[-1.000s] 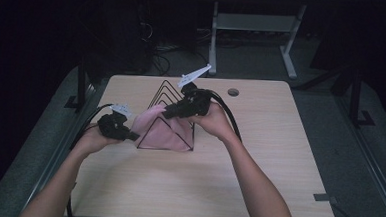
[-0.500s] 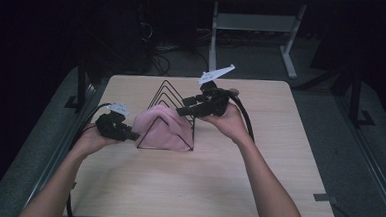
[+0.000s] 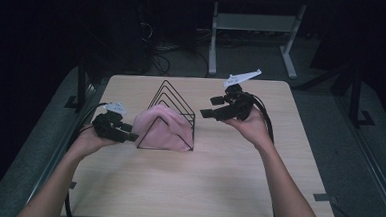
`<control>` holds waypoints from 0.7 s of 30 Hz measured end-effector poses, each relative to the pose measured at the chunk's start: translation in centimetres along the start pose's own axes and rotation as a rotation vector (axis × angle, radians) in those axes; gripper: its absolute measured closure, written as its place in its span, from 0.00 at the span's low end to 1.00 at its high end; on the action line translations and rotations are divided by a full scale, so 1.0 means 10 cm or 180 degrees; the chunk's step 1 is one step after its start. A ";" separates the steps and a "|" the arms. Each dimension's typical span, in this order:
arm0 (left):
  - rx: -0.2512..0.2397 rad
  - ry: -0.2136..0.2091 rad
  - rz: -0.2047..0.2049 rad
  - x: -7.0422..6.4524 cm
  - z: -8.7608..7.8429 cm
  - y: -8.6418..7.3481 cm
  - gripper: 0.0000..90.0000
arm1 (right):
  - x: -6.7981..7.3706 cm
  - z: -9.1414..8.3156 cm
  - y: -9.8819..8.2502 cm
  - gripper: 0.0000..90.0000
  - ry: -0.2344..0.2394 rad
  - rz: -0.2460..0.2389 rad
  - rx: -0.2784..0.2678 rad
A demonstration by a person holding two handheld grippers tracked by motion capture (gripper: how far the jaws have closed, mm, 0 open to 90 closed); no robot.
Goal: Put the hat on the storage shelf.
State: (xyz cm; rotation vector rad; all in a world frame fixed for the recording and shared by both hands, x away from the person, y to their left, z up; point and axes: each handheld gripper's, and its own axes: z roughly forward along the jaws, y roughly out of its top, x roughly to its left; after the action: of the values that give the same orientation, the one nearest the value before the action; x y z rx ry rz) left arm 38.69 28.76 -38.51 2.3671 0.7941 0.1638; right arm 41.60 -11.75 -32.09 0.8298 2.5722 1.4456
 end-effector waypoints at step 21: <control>-0.0012 0.0075 -0.0191 -0.04 -0.06 -0.24 0.43 | -0.20 -0.51 -0.67 0.28 -0.0415 0.0341 0.0040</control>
State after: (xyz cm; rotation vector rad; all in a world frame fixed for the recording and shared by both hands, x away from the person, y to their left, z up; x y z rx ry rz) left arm 36.94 30.31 -39.51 2.3387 0.8744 0.1681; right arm 38.87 -19.40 -35.07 1.0415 2.4784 1.3535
